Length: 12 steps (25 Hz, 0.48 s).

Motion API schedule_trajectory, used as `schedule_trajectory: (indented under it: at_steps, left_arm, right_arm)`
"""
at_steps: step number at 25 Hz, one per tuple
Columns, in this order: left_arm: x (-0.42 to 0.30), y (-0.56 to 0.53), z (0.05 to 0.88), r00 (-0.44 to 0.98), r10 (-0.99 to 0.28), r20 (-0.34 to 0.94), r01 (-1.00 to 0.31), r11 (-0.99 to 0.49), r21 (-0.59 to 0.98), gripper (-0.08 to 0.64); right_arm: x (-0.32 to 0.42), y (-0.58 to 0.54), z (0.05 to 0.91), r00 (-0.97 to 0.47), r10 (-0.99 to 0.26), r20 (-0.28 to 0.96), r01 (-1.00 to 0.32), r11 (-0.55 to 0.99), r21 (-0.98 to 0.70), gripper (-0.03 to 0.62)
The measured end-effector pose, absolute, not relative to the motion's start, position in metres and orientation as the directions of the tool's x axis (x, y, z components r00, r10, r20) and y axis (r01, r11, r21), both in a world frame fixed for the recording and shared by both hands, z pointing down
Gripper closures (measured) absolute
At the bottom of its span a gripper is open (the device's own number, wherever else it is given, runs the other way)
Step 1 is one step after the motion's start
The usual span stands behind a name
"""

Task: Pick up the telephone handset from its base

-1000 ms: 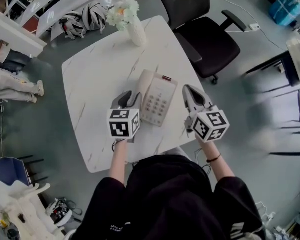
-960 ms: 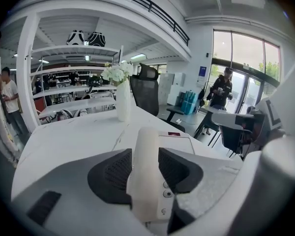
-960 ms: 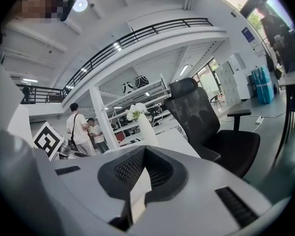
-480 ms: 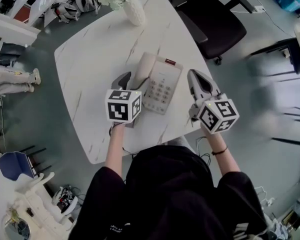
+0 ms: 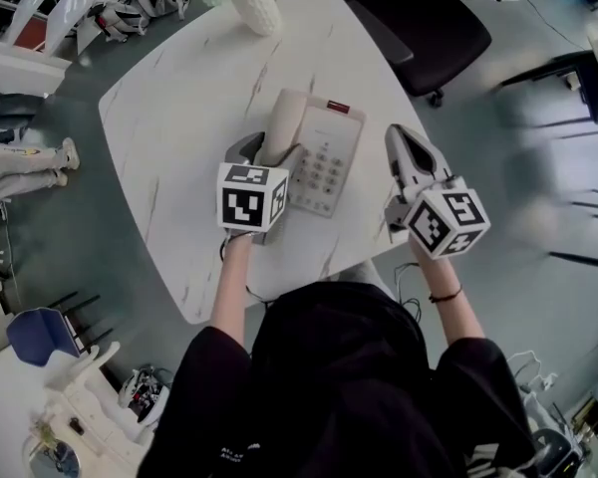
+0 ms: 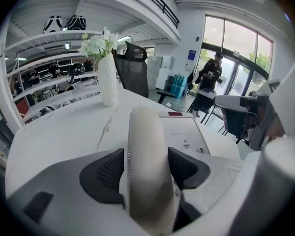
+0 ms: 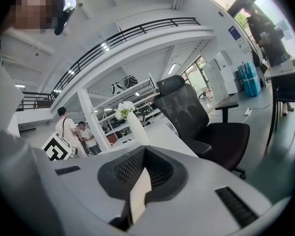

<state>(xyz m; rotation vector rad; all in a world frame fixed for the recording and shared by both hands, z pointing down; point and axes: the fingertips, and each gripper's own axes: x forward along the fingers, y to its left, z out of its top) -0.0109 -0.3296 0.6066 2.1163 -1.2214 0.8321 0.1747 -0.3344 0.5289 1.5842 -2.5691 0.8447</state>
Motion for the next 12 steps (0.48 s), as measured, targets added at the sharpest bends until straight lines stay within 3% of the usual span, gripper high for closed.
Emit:
schedule_trajectory:
  at_steps: [12]
  left_arm:
    - [-0.0102,-0.3283,0.6076,0.377,-0.564,0.734,-0.901,-0.408,0.149,0.339]
  right_arm:
    - [0.1784,-0.3269,0.5301,-0.478,-0.832,0.282,-0.837,0.334,-0.433,0.601]
